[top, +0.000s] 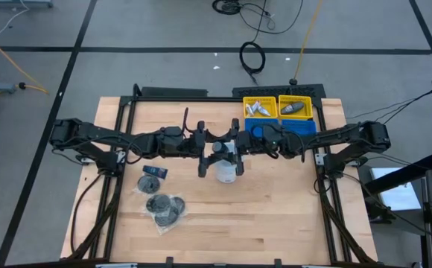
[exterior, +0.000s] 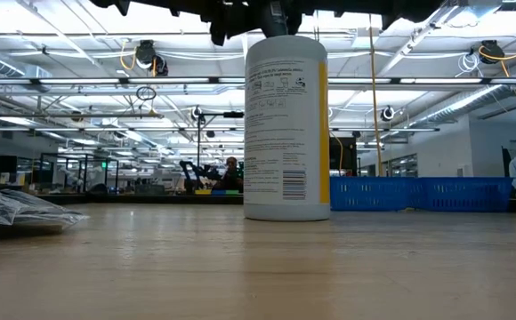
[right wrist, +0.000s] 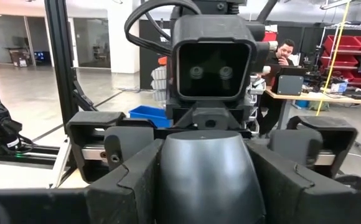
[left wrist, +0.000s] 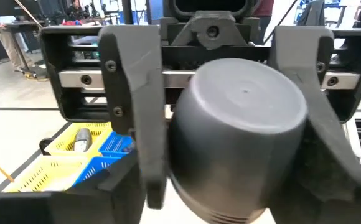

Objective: Pick & Place Travel size toiletries
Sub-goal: Put the black deodorant into the right yellow bin

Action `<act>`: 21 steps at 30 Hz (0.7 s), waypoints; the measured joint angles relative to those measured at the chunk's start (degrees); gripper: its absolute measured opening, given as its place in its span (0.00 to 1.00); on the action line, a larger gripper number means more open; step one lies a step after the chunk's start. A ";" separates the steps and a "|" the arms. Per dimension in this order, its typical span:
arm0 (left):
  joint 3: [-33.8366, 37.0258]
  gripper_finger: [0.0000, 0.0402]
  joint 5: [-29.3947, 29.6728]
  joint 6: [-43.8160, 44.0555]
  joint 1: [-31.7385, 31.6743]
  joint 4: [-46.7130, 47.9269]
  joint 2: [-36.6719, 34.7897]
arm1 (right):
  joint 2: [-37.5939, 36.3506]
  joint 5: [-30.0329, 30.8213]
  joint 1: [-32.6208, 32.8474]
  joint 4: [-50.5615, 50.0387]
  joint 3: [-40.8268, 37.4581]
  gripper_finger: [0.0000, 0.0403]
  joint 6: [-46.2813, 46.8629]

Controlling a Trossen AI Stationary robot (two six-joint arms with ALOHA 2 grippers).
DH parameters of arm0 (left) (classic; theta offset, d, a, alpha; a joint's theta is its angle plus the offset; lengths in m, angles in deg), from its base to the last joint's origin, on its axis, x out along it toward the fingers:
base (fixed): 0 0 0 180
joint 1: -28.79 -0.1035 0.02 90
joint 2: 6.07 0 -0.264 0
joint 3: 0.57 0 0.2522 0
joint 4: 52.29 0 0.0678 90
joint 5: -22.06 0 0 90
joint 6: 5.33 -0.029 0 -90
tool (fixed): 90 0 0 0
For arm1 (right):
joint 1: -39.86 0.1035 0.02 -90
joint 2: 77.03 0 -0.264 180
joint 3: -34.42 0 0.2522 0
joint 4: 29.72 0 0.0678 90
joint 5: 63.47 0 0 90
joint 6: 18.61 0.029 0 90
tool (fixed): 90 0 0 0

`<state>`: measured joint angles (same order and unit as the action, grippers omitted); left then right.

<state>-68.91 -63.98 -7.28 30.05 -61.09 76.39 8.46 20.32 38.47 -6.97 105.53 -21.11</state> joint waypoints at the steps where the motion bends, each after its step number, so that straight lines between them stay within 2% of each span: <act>1: 0.00 0.71 0.29 0.01 0.00 0.00 0.00 | -0.36 -0.01 0.00 -0.21 -0.02 0.46 -0.02; 6: 0.00 0.79 4.02 0.11 0.00 -0.15 -0.17 | -2.43 0.55 -0.02 -3.16 -0.07 0.46 -0.90; 12: -0.04 0.79 3.22 0.47 0.43 0.04 -2.41 | -6.59 0.98 -0.01 -8.60 -0.15 0.46 -1.47; 18: -0.25 0.75 1.98 0.95 2.89 1.31 -5.62 | -12.30 10.07 -0.07 -21.62 -0.20 0.46 -4.90; 21: -0.14 0.74 2.05 0.92 4.34 5.84 -7.49 | -15.46 15.71 -0.10 -28.70 -0.29 0.46 -5.70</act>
<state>-69.06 -61.93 -6.36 34.39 -55.25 68.90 -6.99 36.03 38.37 -35.67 105.24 -26.81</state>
